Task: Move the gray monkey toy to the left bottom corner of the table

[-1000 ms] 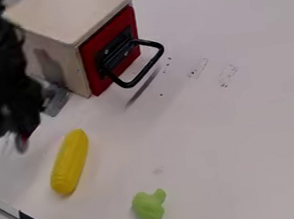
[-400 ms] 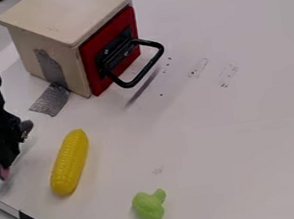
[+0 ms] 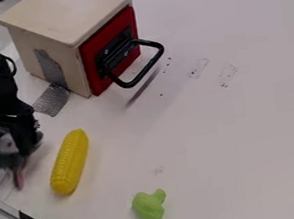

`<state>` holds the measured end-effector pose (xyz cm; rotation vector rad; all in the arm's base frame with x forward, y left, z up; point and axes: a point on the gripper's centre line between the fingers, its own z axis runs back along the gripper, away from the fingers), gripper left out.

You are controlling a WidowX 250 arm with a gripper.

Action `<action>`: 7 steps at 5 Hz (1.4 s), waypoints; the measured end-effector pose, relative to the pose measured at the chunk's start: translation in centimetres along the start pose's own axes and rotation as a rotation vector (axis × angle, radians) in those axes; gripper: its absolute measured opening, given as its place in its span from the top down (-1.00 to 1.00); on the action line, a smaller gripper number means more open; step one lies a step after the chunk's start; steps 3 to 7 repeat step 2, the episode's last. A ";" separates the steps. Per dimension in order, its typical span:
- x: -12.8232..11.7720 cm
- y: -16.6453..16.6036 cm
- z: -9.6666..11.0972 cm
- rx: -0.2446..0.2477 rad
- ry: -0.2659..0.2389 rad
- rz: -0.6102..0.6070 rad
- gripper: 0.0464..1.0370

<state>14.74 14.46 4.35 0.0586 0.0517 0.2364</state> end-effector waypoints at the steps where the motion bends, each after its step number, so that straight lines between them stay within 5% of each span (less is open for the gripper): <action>1: -0.3 -0.4 2.7 0.014 -0.063 -0.030 -0.92; 2: -0.7 -1.1 4.9 0.002 -0.100 -0.118 -0.92; 7: -0.7 -1.1 4.9 0.002 -0.100 -0.118 -0.92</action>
